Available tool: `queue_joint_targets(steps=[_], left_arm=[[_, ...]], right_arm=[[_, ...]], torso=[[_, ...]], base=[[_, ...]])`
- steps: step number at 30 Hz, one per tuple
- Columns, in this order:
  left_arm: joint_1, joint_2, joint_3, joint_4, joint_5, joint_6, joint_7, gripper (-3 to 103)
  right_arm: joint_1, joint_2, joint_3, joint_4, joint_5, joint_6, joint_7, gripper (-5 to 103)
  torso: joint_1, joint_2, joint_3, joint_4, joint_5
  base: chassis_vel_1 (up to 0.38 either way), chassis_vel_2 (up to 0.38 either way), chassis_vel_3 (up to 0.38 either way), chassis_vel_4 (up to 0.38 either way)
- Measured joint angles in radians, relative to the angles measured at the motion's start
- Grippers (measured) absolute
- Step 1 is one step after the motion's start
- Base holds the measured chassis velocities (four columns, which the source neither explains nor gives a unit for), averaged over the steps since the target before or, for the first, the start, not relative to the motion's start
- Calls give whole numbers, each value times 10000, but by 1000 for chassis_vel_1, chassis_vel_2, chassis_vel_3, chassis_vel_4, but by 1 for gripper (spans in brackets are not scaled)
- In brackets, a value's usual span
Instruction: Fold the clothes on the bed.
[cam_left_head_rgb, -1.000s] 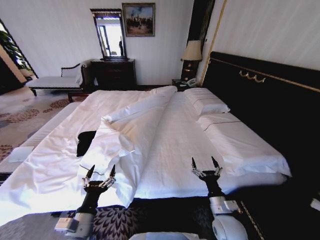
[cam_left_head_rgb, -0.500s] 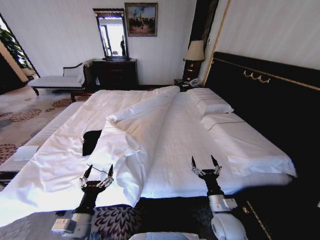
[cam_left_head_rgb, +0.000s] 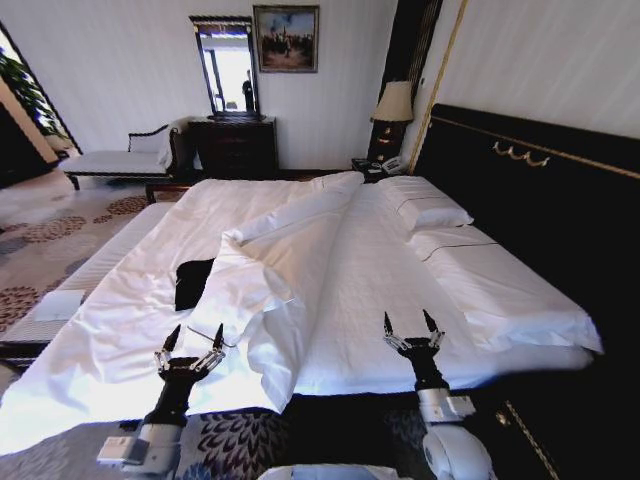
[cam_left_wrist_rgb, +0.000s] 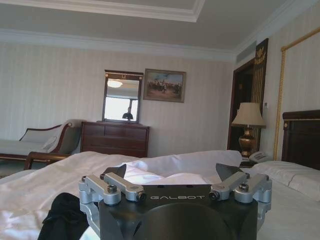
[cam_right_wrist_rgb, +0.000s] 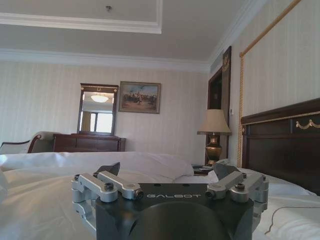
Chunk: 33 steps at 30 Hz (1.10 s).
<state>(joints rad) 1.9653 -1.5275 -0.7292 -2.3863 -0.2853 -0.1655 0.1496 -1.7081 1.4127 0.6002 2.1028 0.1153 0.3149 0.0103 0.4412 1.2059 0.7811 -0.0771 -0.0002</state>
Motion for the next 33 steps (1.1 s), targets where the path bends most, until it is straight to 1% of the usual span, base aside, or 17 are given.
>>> queue_joint_targets(steps=[3,8,9,12,13,14,15,20,26,29,33], left_arm=[[90,-11,-20,-10,90,-50,5,100],[169,16,-177,-21,6,-101,58,100],[192,26,-240,-18,-107,-124,211,100],[257,72,-370,21,-551,-201,1006,100],[257,72,-370,21,-551,-201,1006,100],[254,82,-420,58,-716,-238,1324,100],[197,84,-466,123,-844,-256,1501,100],[-32,62,-534,312,-1214,-233,1521,100],[-54,29,-540,351,-1258,-254,1520,100],[-67,62,-716,484,-1283,-278,1329,100],[-71,152,-1103,607,-1432,-279,1104,100]], right_arm=[[-34,113,-84,-77,-27,174,4,100],[-12,156,-141,-103,-48,235,4,100],[-5,154,-142,-103,-49,236,3,100],[0,131,-118,-102,-52,236,-1,100],[0,131,-118,-102,-52,236,-1,100],[1,124,-102,-100,-52,236,-2,100],[2,120,-91,-100,-53,236,-1,100],[2,113,-75,-127,-47,236,33,100],[5,92,-75,-157,-16,267,38,100],[18,98,-93,-187,-48,269,22,100],[23,158,-161,-265,-98,284,14,100]], torso=[[0,0,0,0,5],[-2,0,-1,1,3],[-2,0,-1,1,4],[1,-1,0,1,-3],[1,-1,0,1,-3],[3,-1,1,1,-6],[3,-1,0,2,-3],[2,-1,1,0,1],[-1,-1,-1,0,6],[2,-1,1,0,-7],[3,-1,1,2,-2]], base=[[0,0,0,0],[15,81,-11,-56],[45,164,-43,-135],[43,157,-59,-144],[24,154,-59,-137],[24,148,-28,-137],[7,126,-37,-125],[26,90,-32,-100],[31,118,-33,-121],[48,123,-39,-119],[52,92,-23,-63]])
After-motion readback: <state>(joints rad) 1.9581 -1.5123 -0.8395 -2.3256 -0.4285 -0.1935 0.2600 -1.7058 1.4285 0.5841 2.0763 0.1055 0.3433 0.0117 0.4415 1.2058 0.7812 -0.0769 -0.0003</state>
